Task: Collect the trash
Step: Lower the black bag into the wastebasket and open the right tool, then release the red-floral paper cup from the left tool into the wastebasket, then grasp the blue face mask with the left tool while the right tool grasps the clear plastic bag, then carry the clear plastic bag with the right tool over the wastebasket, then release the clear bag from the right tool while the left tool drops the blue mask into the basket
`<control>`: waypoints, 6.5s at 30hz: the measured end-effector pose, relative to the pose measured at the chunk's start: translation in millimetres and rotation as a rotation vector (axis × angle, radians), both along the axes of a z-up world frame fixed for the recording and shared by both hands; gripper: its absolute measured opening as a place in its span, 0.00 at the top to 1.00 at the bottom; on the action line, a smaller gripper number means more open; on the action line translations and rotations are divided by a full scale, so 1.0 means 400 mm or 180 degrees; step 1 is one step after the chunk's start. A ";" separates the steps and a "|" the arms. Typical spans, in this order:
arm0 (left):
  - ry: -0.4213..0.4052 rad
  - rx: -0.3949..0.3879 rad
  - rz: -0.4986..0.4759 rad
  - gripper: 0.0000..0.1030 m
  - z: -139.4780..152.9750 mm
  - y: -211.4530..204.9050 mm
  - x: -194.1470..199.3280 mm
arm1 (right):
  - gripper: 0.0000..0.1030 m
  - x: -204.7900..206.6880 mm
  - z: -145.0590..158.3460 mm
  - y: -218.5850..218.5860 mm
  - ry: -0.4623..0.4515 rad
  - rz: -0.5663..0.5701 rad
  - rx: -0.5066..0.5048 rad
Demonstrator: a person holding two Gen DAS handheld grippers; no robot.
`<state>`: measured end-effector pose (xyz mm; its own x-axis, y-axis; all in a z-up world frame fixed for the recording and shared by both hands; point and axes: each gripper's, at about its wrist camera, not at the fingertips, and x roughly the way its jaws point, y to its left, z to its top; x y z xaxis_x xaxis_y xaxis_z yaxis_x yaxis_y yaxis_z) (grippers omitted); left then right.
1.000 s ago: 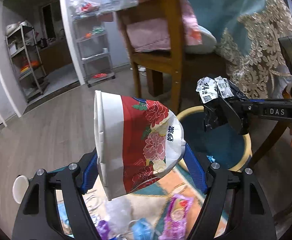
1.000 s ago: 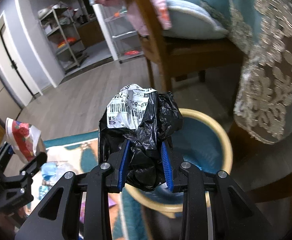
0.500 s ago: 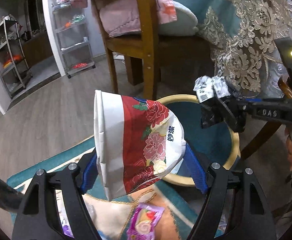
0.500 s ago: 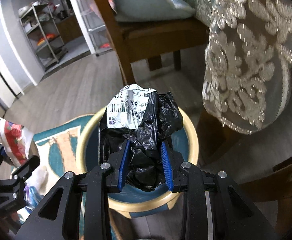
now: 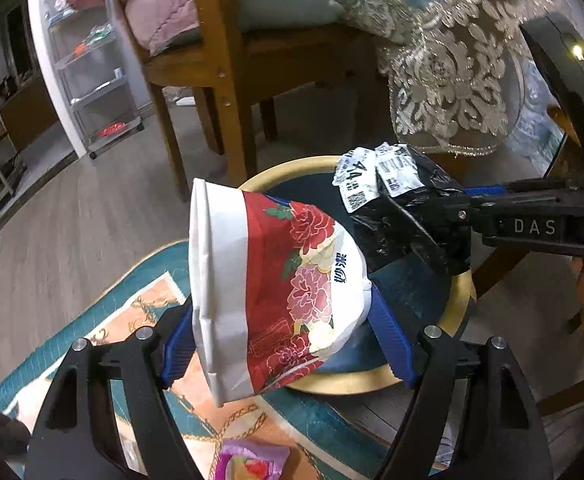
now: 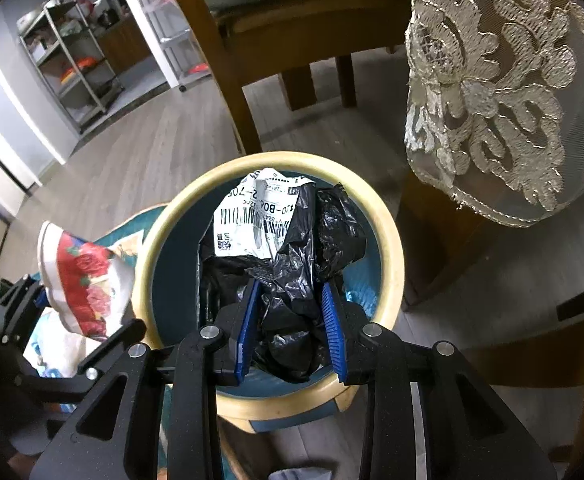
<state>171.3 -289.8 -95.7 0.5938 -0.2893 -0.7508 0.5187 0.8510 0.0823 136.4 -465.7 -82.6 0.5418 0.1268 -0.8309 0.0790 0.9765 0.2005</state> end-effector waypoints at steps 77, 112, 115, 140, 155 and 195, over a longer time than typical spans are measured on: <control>0.0058 0.0236 0.1566 0.06 0.087 0.866 -0.196 | 0.10 -0.007 0.005 0.729 -0.0058 0.1371 -0.0115; 0.0794 0.0290 0.1926 0.17 -0.140 0.830 -0.074 | 0.89 0.046 -0.036 0.665 0.0231 0.1397 0.0190; 0.0924 0.0280 0.1940 0.27 -0.158 0.821 -0.057 | 0.89 0.045 -0.034 0.659 0.0223 0.1413 0.0184; 0.0143 0.0364 0.1563 0.77 0.006 0.729 -0.036 | 0.89 0.046 0.033 0.572 -0.0113 0.1207 0.0103; -0.0279 0.0090 0.1243 0.77 0.141 0.587 -0.049 | 0.89 0.037 0.120 0.412 -0.0427 0.0826 0.0221; 0.0088 -0.0043 0.0180 0.77 0.046 0.111 -0.045 | 0.89 -0.007 0.052 -0.018 -0.0283 -0.0224 -0.0084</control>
